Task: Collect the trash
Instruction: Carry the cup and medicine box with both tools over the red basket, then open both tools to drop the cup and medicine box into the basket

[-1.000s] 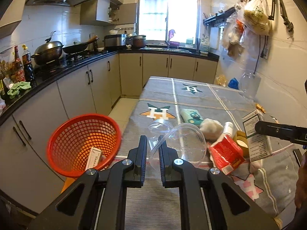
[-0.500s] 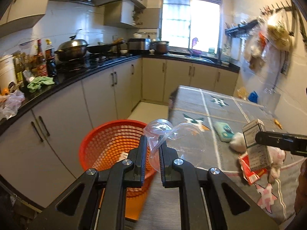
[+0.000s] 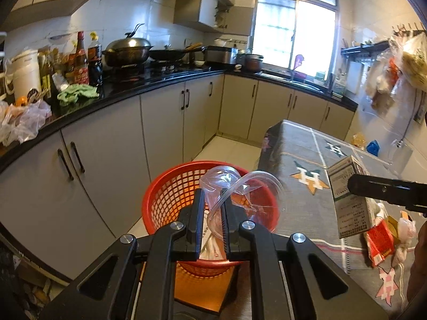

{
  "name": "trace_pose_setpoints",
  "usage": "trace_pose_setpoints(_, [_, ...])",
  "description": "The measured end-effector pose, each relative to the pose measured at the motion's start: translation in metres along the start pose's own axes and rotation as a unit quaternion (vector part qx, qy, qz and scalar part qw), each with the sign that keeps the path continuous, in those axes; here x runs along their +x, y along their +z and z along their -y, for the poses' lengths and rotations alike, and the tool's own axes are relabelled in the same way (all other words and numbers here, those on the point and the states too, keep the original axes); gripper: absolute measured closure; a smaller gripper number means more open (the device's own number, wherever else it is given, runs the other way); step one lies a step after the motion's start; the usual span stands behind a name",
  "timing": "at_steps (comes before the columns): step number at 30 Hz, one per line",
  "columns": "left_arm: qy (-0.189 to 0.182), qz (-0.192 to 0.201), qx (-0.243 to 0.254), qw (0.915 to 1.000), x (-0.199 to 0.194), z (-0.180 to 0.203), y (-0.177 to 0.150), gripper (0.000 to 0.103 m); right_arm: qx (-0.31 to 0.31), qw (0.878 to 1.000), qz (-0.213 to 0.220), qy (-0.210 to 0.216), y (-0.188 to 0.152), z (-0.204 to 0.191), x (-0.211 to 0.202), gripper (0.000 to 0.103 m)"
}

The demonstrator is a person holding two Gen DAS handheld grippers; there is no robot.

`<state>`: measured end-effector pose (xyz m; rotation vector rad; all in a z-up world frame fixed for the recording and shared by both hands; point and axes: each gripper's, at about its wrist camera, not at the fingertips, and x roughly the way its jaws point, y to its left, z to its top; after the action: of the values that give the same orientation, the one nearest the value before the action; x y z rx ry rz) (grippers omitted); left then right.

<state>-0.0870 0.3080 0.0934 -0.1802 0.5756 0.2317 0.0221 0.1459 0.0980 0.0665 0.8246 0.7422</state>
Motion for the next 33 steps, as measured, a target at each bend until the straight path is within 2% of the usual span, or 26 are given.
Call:
trace_pose_setpoints(12, [0.018, -0.036, -0.025, 0.9989, 0.042, -0.029, -0.007, 0.092, -0.001, 1.000, -0.028, 0.008, 0.026, -0.018, 0.071, 0.060])
trace_pose_setpoints(21, [0.022, -0.039, -0.023, 0.9987, 0.056, -0.028, -0.007, 0.091, 0.010, 0.999, -0.043, 0.007, 0.032, -0.016, 0.103, 0.058])
trace_pose_setpoints(22, [0.023, -0.038, -0.021, 0.9988, 0.056, -0.027, -0.008, 0.087, 0.014, 0.999, -0.044, 0.011, 0.033, -0.015, 0.105, 0.055])
trace_pose_setpoints(23, [0.023, -0.038, -0.020, 0.9988, 0.056, -0.026, -0.008, 0.073, 0.017, 0.999, -0.046, 0.013, 0.033, -0.014, 0.105, 0.046])
trace_pose_setpoints(24, [0.024, -0.036, -0.019, 0.9989, 0.055, -0.025, -0.008, 0.063, 0.018, 0.999, -0.045, 0.014, 0.034, -0.014, 0.106, 0.042])
trace_pose_setpoints(25, [0.026, -0.031, -0.019, 0.9990, 0.054, -0.025, -0.008, 0.048, 0.018, 0.999, -0.040, 0.013, 0.035, -0.013, 0.104, 0.042])
trace_pose_setpoints(27, [0.033, -0.019, -0.019, 0.9991, 0.048, -0.024, -0.008, 0.045, 0.014, 0.999, -0.035, 0.009, 0.035, -0.014, 0.100, 0.042])
trace_pose_setpoints(33, [0.018, -0.013, -0.015, 0.9996, 0.033, -0.015, -0.008, 0.045, 0.021, 1.000, -0.018, 0.000, 0.019, -0.003, 0.065, 0.042])
